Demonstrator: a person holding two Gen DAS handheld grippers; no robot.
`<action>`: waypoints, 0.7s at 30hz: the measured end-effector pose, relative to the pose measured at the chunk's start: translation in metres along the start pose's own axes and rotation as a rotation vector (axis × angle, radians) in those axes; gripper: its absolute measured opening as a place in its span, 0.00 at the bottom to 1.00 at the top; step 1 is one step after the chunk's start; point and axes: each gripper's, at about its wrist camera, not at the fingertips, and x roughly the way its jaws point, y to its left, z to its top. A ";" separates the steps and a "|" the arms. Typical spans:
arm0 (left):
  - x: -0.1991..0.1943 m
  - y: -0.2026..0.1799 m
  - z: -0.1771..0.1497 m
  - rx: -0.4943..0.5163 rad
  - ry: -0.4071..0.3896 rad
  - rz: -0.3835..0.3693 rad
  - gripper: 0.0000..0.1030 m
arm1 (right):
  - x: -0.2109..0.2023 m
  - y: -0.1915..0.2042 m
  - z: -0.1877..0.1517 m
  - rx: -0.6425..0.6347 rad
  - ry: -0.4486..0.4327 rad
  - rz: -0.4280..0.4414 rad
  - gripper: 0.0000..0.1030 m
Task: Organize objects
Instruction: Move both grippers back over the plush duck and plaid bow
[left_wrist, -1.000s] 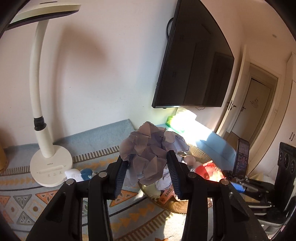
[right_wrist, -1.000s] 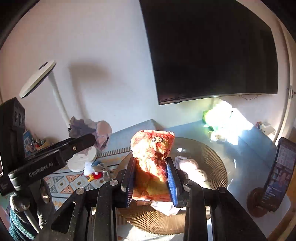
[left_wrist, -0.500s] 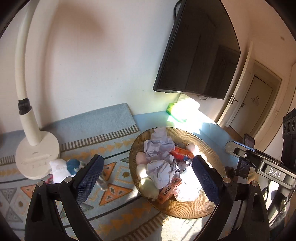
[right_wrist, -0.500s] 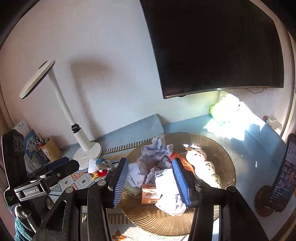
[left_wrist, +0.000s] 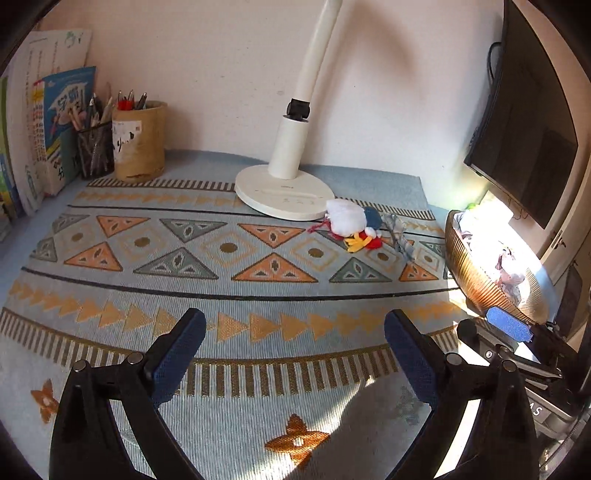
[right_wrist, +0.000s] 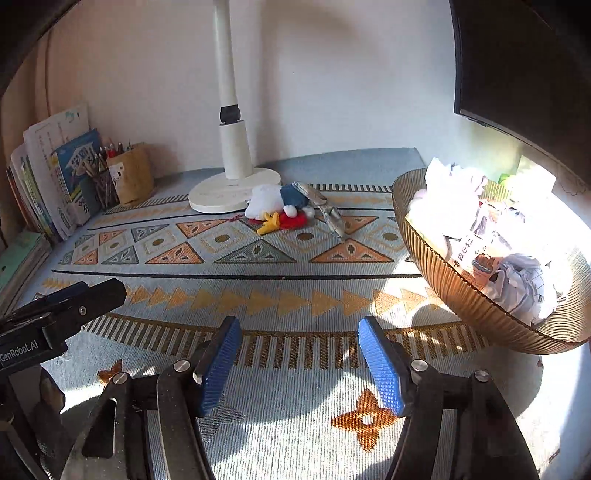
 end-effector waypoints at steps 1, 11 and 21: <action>0.004 0.003 -0.005 -0.008 0.003 -0.011 0.95 | -0.001 -0.002 0.000 0.009 -0.012 0.002 0.63; 0.013 -0.008 -0.015 0.042 0.021 0.041 0.95 | 0.014 -0.029 0.001 0.140 0.080 0.062 0.76; 0.019 -0.010 -0.017 0.071 0.061 0.042 0.95 | 0.020 -0.038 0.000 0.208 0.109 0.090 0.82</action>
